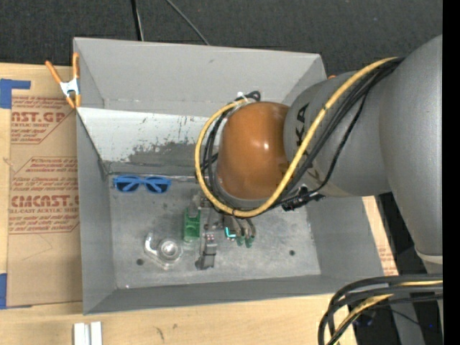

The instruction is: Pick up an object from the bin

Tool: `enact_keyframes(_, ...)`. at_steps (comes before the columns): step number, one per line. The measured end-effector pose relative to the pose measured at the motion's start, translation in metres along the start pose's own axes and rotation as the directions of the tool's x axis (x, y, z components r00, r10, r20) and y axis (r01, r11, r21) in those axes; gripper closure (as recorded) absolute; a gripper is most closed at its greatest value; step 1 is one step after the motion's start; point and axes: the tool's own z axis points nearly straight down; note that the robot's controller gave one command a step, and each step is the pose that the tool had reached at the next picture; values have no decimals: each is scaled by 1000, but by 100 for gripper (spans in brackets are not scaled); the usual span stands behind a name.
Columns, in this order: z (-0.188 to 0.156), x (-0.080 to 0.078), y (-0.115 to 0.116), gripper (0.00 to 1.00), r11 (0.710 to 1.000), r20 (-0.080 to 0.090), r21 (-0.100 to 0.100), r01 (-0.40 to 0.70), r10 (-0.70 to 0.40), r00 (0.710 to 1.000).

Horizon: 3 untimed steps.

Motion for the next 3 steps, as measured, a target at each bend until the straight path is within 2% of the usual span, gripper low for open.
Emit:
enact_keyframes(1, 82, -41, -7, 0, 965, 6, 1, 262, -262, 965)
enact_keyframes(2, 49, -44, -13, 0, 910, 11, 3, 414, -414, 910)
enact_keyframes(3, 49, -52, 11, 0, 878, 10, 3, 478, -478, 878)
